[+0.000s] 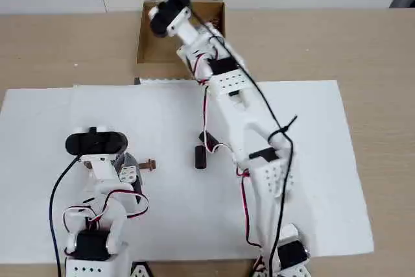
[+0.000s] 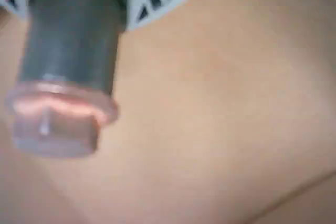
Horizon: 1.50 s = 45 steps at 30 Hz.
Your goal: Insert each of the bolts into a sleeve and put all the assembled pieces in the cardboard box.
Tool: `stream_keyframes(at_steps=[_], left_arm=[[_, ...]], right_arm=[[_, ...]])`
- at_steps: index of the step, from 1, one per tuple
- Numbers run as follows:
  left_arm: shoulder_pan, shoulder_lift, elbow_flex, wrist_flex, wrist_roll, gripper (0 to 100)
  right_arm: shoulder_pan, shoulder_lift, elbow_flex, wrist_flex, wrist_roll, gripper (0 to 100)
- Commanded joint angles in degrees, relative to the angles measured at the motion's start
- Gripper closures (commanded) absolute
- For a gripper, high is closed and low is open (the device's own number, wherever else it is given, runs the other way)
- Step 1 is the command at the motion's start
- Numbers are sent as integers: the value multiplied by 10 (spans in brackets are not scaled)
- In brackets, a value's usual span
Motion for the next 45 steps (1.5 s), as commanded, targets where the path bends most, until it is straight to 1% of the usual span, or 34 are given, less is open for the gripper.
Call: stream_keyframes(at_steps=[1,4,9,14,16,21,23,28,30,32,37,45], left_arm=[[-3,-3,-2,-1,-3,994],[-3,-3,-2,-1,-3,994],[-3,-3,-2,-1,-3,994],[-3,-3,-2,-1,-3,994],[-3,-3,-2,-1,-3,994],[-3,-3,-2,-1,-3,994],[-3,-3,-2,-1,-3,994],[-3,-3,-2,-1,-3,994],[-3,-3,-2,-1,-3,994],[-3,-3,-2,-1,-3,994],[-3,-3,-2,-1,-3,994],[-3,-3,-2,-1,-3,994]], right_arm=[[-7,22,-91,-20,12,995],[-13,55,-134,-15,12,995],[-21,73,-144,-15,12,986],[-22,75,-144,-14,12,864],[-22,74,-144,-14,12,868],[-22,70,-144,-14,12,917],[-23,66,-149,2,12,923],[-32,36,-181,105,8,924],[-34,24,-199,147,7,950],[-36,11,-216,183,-14,998],[-38,-18,-257,273,-77,996],[-39,-41,-343,422,-127,996]])
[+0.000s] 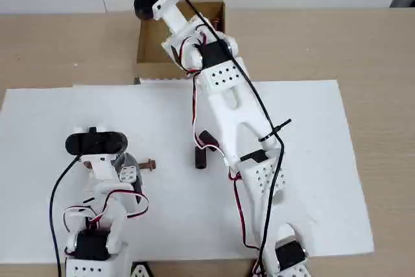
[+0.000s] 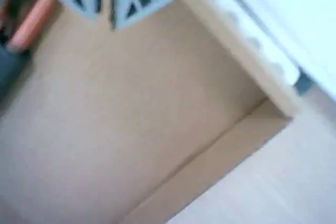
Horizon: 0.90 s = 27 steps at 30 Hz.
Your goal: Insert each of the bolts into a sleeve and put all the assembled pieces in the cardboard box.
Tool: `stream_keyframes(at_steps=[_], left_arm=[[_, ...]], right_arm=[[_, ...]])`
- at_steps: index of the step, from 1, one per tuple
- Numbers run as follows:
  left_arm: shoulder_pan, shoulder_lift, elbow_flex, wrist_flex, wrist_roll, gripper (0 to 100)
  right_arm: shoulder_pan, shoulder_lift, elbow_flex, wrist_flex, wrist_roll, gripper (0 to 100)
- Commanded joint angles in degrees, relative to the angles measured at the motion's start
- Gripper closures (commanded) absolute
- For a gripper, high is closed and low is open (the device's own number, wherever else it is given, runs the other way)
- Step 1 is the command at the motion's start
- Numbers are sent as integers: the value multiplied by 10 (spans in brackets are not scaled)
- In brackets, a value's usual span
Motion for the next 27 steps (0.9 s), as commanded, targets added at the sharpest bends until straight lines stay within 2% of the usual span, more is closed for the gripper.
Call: stream_keyframes(at_steps=[1,10,16,27], left_arm=[[-3,-3,-2,-1,-3,994],[-3,-3,-2,-1,-3,994],[-3,-3,-2,-1,-3,994],[-3,-3,-2,-2,-3,994]], right_arm=[[-3,-55,-69,73,-19,996],[-4,-63,-229,297,-26,996],[-3,-65,-264,306,-57,995],[-4,-120,-259,308,-57,995]])
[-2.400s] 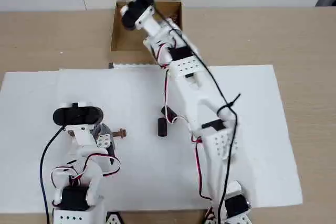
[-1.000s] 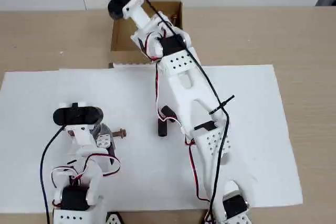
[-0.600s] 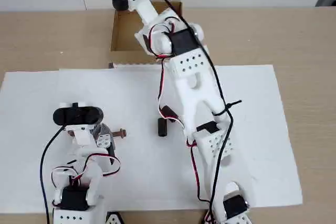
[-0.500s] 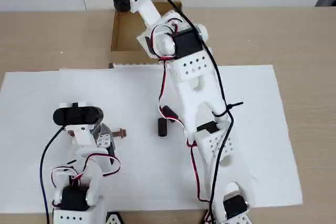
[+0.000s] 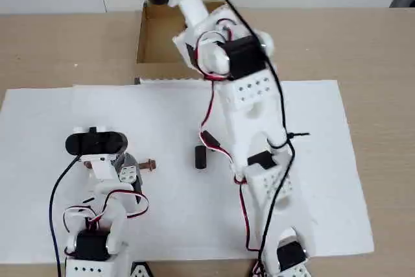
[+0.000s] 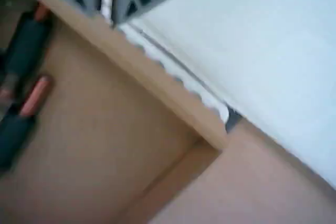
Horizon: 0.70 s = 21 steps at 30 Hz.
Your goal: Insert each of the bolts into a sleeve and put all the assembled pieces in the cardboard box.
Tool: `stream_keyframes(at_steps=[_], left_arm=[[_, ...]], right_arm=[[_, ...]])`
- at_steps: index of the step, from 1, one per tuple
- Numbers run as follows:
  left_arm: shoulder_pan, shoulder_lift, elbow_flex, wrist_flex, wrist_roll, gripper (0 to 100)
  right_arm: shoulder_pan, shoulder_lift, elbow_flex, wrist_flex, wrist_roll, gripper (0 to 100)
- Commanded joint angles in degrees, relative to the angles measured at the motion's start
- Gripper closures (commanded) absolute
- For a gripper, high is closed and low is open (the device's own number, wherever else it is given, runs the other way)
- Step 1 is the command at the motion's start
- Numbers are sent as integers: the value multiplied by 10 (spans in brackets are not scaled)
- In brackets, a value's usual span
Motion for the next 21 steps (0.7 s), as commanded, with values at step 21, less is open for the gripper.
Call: stream_keyframes(at_steps=[21], left_arm=[[-4,-3,-2,-2,-2,994]], right_arm=[[-5,-61,36,15,-4,995]])
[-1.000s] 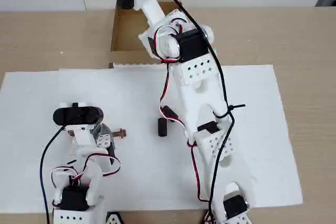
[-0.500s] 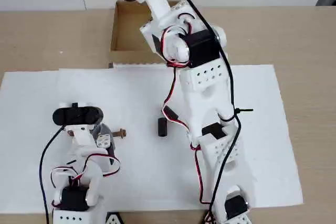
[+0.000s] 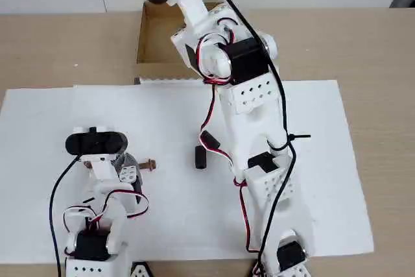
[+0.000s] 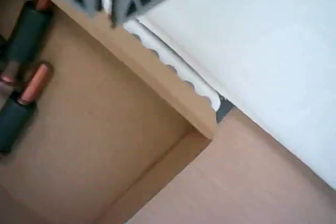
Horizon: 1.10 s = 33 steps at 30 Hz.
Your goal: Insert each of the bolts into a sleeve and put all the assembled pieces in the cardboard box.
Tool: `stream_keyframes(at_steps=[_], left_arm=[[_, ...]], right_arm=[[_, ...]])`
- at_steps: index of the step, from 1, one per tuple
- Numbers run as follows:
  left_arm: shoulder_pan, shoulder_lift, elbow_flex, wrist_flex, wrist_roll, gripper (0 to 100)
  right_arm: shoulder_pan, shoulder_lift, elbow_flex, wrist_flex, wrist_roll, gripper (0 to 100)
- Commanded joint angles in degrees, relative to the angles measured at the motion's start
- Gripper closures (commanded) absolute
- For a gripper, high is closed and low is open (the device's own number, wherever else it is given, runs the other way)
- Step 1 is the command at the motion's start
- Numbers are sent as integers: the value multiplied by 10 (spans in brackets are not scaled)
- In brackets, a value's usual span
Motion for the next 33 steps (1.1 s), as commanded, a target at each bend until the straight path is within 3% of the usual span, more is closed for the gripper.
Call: stream_keyframes(at_steps=[1,9,16,30,33], left_arm=[[-4,-3,-2,-2,-2,994],[-4,-3,-2,-2,-2,994],[-4,-3,-2,-2,-2,994],[-4,-3,-2,-2,-2,994],[-4,-3,-2,-2,-2,994]], right_arm=[[0,-64,42,7,-4,995],[2,-197,304,3,-57,995],[3,-264,512,2,-62,995],[4,-264,740,-12,-56,995],[4,-248,753,-15,-13,995]])
